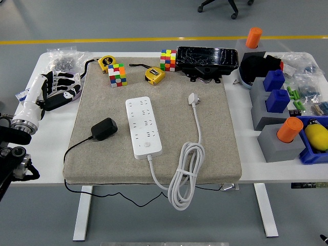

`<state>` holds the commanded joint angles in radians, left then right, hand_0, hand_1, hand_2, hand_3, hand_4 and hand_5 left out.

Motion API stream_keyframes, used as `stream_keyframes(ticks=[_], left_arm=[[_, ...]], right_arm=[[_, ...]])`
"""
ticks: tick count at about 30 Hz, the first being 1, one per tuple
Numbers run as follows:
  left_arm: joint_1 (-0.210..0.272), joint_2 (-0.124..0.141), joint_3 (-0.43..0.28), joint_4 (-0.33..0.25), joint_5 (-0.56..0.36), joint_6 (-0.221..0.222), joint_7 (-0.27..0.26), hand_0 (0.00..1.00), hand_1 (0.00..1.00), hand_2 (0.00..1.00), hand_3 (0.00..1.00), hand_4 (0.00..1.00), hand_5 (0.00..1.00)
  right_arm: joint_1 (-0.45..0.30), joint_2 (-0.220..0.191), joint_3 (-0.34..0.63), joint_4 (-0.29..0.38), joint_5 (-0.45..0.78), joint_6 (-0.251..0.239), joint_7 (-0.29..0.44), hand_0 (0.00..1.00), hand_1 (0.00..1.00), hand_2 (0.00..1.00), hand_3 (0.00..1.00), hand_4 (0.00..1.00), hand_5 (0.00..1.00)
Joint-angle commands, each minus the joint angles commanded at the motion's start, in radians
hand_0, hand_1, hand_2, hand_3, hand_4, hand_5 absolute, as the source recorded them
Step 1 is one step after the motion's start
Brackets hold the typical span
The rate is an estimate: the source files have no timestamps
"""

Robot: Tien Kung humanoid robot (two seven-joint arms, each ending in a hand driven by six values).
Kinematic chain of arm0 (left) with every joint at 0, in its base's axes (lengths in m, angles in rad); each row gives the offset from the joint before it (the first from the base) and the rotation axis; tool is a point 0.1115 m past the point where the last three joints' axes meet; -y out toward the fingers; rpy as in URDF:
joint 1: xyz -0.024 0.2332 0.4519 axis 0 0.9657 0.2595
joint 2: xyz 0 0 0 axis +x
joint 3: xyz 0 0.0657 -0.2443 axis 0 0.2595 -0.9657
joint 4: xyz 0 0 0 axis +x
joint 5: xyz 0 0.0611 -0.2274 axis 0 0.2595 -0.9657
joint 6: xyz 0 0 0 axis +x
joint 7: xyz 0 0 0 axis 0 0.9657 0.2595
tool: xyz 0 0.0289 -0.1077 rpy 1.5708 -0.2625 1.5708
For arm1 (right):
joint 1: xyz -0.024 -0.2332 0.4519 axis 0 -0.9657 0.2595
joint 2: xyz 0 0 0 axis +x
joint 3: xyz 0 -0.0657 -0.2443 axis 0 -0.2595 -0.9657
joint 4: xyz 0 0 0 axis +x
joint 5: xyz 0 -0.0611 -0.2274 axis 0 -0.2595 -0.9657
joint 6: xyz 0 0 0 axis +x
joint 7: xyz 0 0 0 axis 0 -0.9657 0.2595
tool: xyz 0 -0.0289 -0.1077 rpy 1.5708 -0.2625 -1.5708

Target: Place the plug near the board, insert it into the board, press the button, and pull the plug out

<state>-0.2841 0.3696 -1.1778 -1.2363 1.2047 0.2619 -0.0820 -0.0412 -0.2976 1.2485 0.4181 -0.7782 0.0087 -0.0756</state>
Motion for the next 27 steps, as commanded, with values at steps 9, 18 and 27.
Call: stream_keyframes(ticks=[9,18,27], left_arm=[[0.012,-0.001,0.000,-0.007,0.008,0.001,0.014,0.667,0.665,0.583,0.592,0.799,0.167],[0.024,0.003,0.000,-0.009,0.015,0.001,0.023,0.659,0.663,0.582,0.593,0.826,0.187],[0.046,0.003,-0.011,-0.010,0.024,-0.002,0.035,0.659,0.662,0.583,0.592,0.828,0.189]], right_arm=[[-0.022,0.008,0.022,0.006,0.001,0.014,-0.003,0.682,0.690,0.690,0.608,0.998,0.517],[-0.050,0.010,0.058,0.012,-0.003,0.024,-0.005,0.680,0.690,0.693,0.629,0.998,0.543],[-0.082,0.015,0.089,0.012,-0.006,0.025,-0.010,0.681,0.690,0.693,0.626,0.998,0.543]])
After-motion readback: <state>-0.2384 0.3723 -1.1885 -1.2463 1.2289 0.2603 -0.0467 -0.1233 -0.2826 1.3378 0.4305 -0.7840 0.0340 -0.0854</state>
